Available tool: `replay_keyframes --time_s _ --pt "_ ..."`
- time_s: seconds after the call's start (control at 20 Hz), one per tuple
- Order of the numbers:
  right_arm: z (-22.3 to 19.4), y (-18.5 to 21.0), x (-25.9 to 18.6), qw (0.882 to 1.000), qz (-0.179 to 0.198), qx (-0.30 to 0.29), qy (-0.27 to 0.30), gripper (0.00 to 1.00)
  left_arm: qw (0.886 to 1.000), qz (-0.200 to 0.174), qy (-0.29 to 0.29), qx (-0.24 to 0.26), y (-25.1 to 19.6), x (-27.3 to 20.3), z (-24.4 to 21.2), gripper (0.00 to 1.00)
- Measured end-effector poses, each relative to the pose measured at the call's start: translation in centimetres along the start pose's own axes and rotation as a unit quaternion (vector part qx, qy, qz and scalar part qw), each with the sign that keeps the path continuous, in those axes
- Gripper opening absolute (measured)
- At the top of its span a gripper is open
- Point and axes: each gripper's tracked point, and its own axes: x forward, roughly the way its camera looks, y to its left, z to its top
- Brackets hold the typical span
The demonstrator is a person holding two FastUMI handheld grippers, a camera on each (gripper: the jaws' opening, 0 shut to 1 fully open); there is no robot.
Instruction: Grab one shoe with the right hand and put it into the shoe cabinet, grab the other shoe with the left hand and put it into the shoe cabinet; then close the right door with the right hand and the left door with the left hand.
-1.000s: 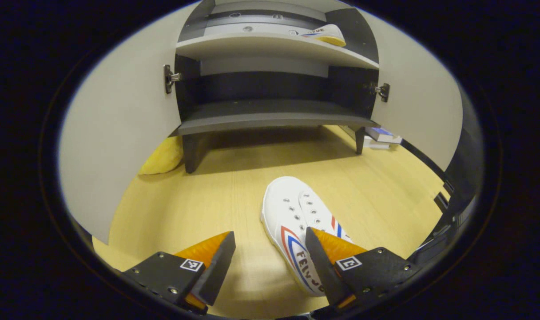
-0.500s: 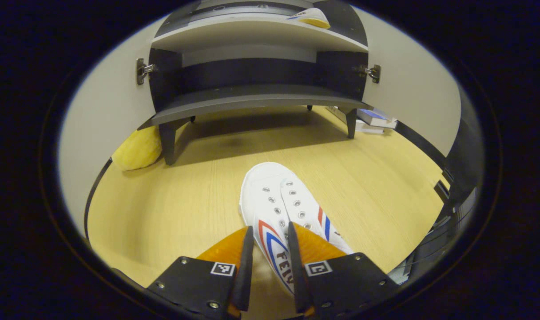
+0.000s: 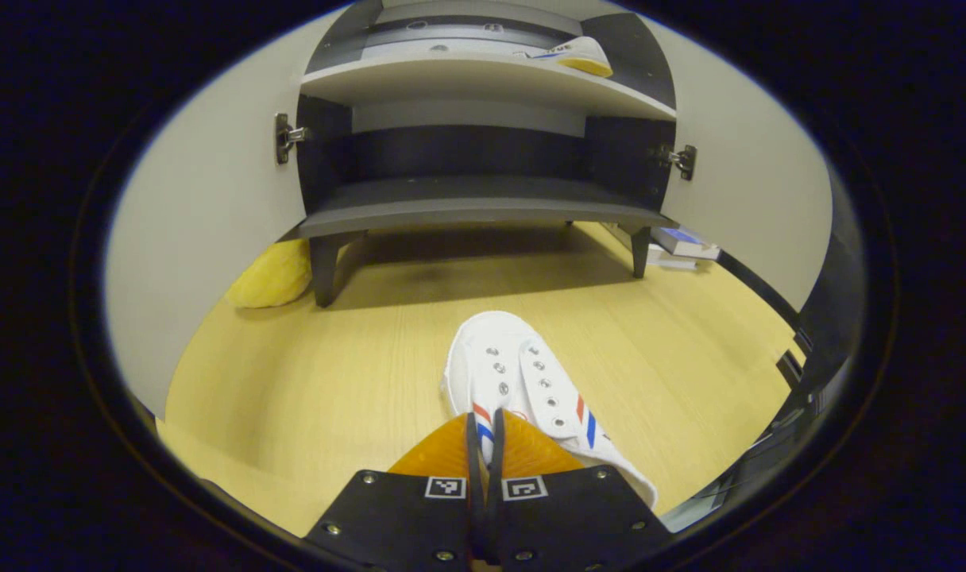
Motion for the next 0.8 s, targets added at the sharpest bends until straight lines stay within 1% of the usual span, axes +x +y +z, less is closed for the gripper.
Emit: replay_keyframes --time_s 0.05,0.1,0.15,0.2,0.25,0.3,0.5,0.65,0.7,0.8 --pt "0.1 0.0 -0.1 1.0 0.001 -0.001 -0.003 0.99 1.0 -0.004 -0.008 0.001 0.2 -0.3 0.8 0.01" --pt "0.2 0.0 -0.2 1.0 0.002 -0.002 -0.003 0.94 1.0 -0.006 -0.015 0.001 0.4 -0.6 1.5 0.02" --pt "0.2 -0.1 -0.2 1.0 0.002 -0.003 -0.004 0.99 1.0 -0.007 -0.023 0.001 0.5 -0.9 2.2 0.02" --pt "0.3 -0.1 -0.3 1.0 0.003 -0.003 -0.005 0.94 0.999 -0.005 -0.033 -0.001 0.5 -1.6 2.9 0.02" --pt "0.4 -0.1 -0.4 1.0 0.005 -0.003 -0.008 0.94 0.999 -0.005 -0.045 -0.003 0.6 -2.7 3.8 0.01" --pt "0.6 -0.1 -0.5 1.0 0.007 -0.004 -0.01 0.99 0.998 -0.004 -0.055 -0.005 0.8 -3.5 4.7 0.01" --pt "1.3 -0.3 -0.7 1.0 0.012 -0.003 -0.022 0.99 0.994 -0.001 -0.105 -0.011 1.5 -7.7 9.9 0.02" --pt "1.6 -0.5 -0.7 1.0 0.013 -0.004 -0.028 0.98 0.99 0.002 -0.139 -0.015 1.8 -8.8 10.0 0.01" --pt "1.6 -0.5 -0.7 0.999 0.014 -0.004 -0.029 0.94 0.988 0.002 -0.153 -0.015 1.8 -9.2 10.5 0.01" --pt "1.6 -0.6 -0.7 0.999 0.015 -0.003 -0.03 0.94 0.983 -0.001 -0.181 -0.016 2.3 -10.1 11.0 0.01"
